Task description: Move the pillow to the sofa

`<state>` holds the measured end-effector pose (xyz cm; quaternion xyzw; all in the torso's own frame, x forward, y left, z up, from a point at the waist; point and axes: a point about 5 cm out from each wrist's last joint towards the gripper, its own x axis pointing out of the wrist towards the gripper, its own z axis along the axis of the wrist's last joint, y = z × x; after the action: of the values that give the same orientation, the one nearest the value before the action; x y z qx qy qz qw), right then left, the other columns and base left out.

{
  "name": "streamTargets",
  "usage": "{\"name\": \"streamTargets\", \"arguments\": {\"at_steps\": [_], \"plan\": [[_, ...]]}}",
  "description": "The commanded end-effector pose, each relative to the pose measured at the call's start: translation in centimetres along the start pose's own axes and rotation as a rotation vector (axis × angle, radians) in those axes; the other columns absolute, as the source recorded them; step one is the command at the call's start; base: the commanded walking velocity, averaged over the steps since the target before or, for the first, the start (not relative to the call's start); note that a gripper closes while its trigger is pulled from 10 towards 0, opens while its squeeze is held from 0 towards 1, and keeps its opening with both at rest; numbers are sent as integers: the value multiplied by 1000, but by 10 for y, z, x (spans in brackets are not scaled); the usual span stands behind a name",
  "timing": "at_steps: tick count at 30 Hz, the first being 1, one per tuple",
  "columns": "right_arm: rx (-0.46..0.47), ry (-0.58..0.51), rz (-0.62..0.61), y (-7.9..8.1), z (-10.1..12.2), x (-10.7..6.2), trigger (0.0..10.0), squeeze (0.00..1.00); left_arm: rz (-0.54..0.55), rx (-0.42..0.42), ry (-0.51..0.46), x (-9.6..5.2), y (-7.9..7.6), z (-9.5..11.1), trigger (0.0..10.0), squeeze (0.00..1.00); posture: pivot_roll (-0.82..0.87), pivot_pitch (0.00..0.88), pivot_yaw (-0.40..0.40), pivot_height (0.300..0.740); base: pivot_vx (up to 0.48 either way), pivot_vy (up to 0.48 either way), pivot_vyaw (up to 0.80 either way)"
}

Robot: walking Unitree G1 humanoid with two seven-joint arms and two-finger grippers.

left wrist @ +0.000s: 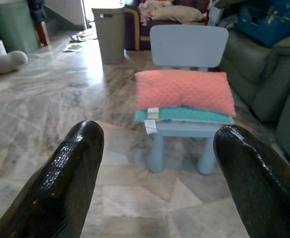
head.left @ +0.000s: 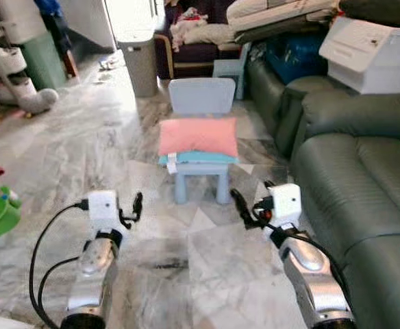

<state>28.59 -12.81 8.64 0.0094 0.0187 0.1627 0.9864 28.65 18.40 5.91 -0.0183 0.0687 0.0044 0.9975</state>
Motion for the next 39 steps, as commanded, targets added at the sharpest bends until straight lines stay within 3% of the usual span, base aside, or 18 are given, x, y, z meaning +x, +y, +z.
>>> {"name": "streamTargets", "arguments": {"at_steps": [1, 11, 39], "plan": [[1, -30, 32, 10, 8, 6, 10000, 0, 26, 20, -10, -1, 12, 3, 10000, 0, -121, 0, 10, 740, 401, 0, 0], [-1, -31, 28, 11, 7, 5, 10000, 0, 17, 15, -7, 0, 8, 3, 10000, 0, -128, 0, 13, 740, 427, 0, 0], [-19, -50, 0, 7, 12, 8, 10000, 0, 12, 64, -9, 5, 8, 5, 10000, 0, -125, 0, 13, 740, 380, 284, 0]]}}
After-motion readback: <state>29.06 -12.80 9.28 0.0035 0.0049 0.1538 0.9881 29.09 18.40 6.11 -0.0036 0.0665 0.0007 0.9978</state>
